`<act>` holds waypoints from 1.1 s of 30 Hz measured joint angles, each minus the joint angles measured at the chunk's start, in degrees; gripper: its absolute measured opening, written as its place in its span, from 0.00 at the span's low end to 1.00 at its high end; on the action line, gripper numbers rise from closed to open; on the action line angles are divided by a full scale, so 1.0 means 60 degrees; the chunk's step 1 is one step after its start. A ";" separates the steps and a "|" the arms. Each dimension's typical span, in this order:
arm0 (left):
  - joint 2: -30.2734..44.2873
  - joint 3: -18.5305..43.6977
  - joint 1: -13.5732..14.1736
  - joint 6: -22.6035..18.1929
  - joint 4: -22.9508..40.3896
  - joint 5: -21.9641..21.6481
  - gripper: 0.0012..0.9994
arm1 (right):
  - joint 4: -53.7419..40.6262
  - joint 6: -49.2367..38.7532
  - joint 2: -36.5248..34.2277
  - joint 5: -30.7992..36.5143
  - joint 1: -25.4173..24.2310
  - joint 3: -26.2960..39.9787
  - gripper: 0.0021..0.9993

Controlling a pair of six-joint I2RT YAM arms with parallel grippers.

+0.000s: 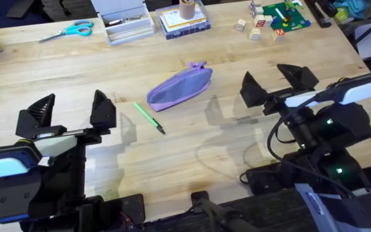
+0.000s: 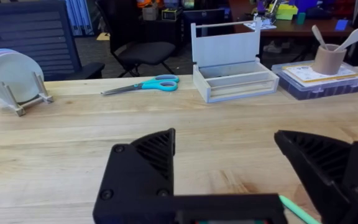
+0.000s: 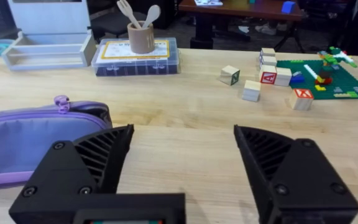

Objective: Unzip the bag, pick up the pens from the table one at a time and place them inside, then zip the bag closed.

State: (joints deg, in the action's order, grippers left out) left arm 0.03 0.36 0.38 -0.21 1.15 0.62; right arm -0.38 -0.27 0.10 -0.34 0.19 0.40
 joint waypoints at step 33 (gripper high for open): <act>0.0889 0.2290 0.0004 0.0433 0.1922 -0.0065 0.99 | -0.2539 -0.0352 -0.0368 -0.0706 0.0000 0.1316 1.00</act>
State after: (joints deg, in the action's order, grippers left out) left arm 5.37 14.10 0.40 2.39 12.68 0.23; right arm -15.62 -2.39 -2.11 -4.57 0.19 8.30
